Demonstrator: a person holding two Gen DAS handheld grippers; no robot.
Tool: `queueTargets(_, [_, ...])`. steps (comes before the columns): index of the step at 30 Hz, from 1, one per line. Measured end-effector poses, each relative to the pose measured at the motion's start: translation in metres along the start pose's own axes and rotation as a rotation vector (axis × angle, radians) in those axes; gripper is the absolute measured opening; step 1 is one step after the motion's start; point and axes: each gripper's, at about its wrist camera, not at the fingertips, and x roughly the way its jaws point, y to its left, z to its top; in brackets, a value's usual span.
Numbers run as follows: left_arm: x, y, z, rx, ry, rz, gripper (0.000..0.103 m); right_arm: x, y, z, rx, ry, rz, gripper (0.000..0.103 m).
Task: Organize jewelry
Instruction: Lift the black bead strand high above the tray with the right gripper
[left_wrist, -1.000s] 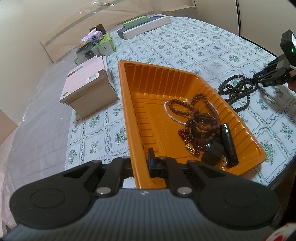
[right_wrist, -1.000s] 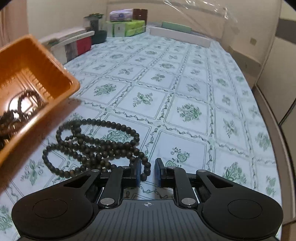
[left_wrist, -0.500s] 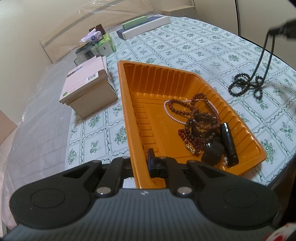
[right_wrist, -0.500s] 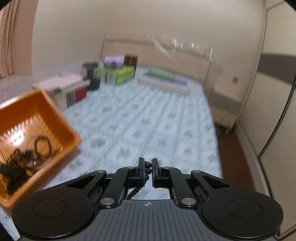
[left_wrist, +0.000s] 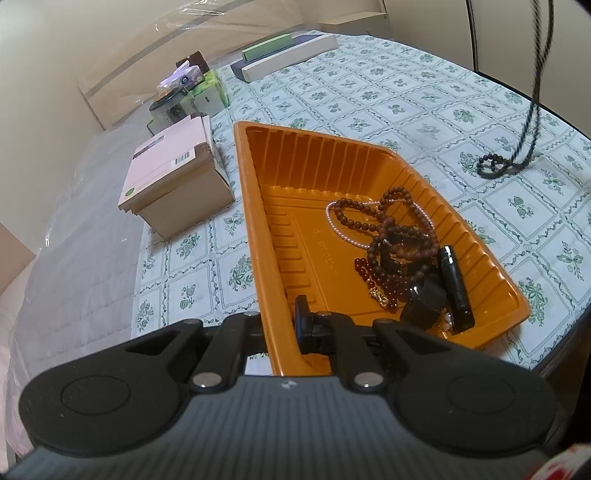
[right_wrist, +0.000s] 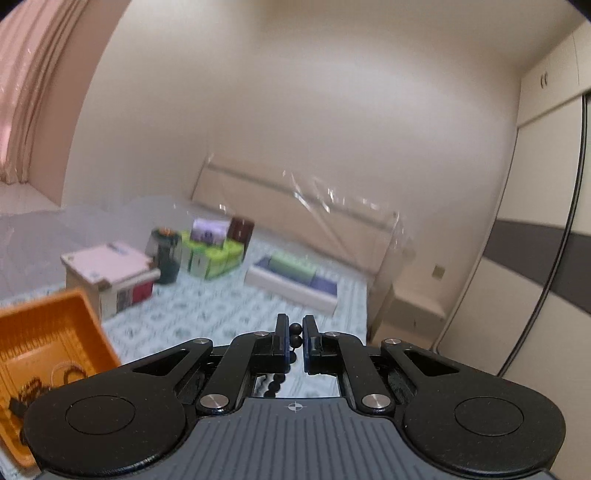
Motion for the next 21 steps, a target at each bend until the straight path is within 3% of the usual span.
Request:
queueTargets(8, [-0.001,0.000,0.000,0.004,-0.003,-0.002,0.008,-0.012,-0.001,0.052,-0.078,-0.085,0.025,0.006])
queueTargets(21, [-0.002,-0.001,0.000,0.008,-0.004,-0.003,0.008,-0.003,0.025,0.124,-0.204,-0.185,0.145,0.006])
